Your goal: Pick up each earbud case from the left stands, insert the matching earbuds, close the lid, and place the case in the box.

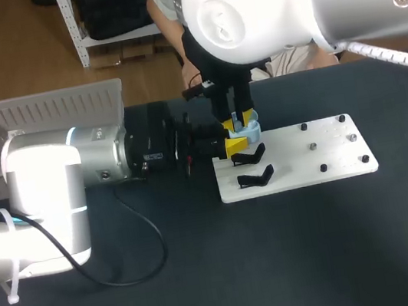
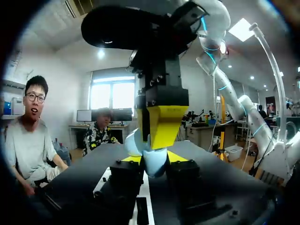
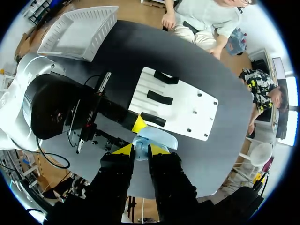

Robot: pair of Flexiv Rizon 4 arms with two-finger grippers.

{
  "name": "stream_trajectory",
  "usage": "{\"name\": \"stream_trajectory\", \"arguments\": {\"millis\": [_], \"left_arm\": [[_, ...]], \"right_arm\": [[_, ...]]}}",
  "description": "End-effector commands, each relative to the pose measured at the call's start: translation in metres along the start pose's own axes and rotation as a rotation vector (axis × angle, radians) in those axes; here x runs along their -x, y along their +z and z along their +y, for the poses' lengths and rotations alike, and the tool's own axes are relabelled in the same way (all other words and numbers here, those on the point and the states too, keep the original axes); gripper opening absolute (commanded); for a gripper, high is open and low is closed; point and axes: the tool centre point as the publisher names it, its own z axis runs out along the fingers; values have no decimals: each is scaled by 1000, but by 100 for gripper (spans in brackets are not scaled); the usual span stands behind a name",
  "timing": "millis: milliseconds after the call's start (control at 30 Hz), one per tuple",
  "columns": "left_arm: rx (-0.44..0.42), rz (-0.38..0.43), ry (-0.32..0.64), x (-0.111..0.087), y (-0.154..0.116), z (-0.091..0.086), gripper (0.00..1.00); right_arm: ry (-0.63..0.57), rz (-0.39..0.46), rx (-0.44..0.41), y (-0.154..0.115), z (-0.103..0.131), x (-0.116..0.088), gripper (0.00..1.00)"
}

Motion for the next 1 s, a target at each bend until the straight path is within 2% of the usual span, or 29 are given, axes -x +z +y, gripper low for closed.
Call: {"name": "stream_trajectory", "arguments": {"millis": [33,67,133,167,200,300,433,633,800,1000], "left_arm": [[6,-3,4,-1,0,-1,0],[6,-3,4,-1,0,-1,0],[6,-3,4,-1,0,-1,0],[6,-3,4,-1,0,-1,0],[6,-3,4,-1,0,-1,0],[6,-3,4,-1,0,-1,0],[6,-3,4,-1,0,-1,0],[6,-3,4,-1,0,-1,0],[6,-3,4,-1,0,-1,0],[6,-3,4,-1,0,-1,0]], "right_arm": [[1,0,1,-1,0,0,22],[1,-3,1,-3,0,-1,38],[2,-12,9,-7,0,-3,55],[4,-21,16,-11,0,-5,77],[4,-29,20,-14,0,-7,84],[12,-59,33,-24,-2,-11,92],[92,-105,64,-35,-17,-5,100],[266,-156,101,-28,-46,19,100],[334,-152,103,-14,-58,33,100],[378,-118,99,3,-72,40,100]]}}
